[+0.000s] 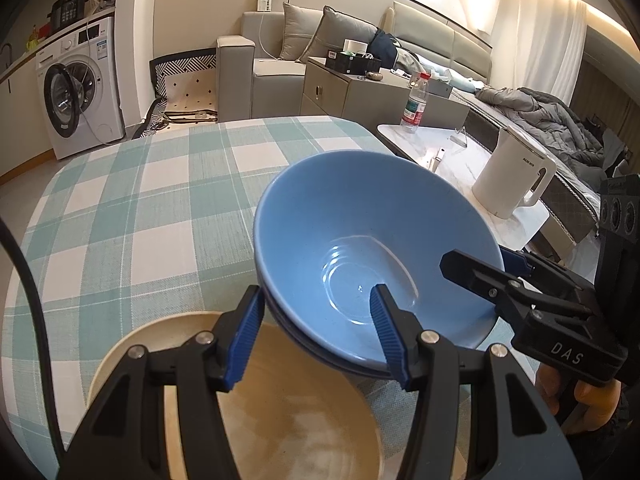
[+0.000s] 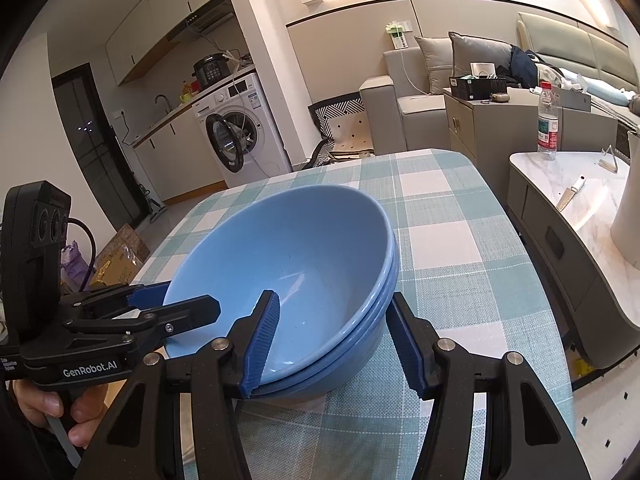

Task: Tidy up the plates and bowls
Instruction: 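Carry the bowl stack with both tools over the cream plates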

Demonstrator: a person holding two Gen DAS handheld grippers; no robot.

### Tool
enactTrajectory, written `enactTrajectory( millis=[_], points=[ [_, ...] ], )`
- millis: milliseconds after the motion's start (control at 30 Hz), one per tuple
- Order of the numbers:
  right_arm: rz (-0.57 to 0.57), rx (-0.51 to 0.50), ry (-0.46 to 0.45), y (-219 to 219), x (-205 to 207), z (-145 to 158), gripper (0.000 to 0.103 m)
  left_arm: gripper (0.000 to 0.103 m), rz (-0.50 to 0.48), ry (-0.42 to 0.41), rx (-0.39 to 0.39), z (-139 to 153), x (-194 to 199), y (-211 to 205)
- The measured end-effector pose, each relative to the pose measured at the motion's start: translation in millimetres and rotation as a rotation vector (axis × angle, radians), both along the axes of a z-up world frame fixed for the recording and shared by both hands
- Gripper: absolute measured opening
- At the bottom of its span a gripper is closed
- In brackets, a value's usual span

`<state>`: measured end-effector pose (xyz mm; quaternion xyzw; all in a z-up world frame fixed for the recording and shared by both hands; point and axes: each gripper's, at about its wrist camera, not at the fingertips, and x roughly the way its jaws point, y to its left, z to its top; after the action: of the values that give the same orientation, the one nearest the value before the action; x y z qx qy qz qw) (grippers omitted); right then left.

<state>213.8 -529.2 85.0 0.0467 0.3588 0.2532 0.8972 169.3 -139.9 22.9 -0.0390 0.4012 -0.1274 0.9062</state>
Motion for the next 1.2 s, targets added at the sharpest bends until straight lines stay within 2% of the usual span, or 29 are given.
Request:
enactTrajectory(
  millis=[267, 467, 533, 1200],
  points=[
    [-0.002, -0.008, 0.007, -1.7, 1.5, -1.8, 0.057, 0.056, 0.002, 0.005, 0.034, -5.2, 6.3, -4.2],
    [-0.009, -0.014, 0.054, -2.6, 8.4, -12.9, 0.057, 0.059, -0.003, 0.046, -0.007, -15.0, 14.7, -4.6],
    [-0.011, -0.019, 0.052, -1.3, 8.8, -13.8, 0.057, 0.056, -0.005, 0.055, -0.030, -16.5, 15.8, -4.1],
    [0.016, -0.001, 0.007, 1.0, 3.9, -1.7, 0.058, 0.054, -0.006, -0.030, -0.022, 7.5, -2.8, -1.4]
  ],
)
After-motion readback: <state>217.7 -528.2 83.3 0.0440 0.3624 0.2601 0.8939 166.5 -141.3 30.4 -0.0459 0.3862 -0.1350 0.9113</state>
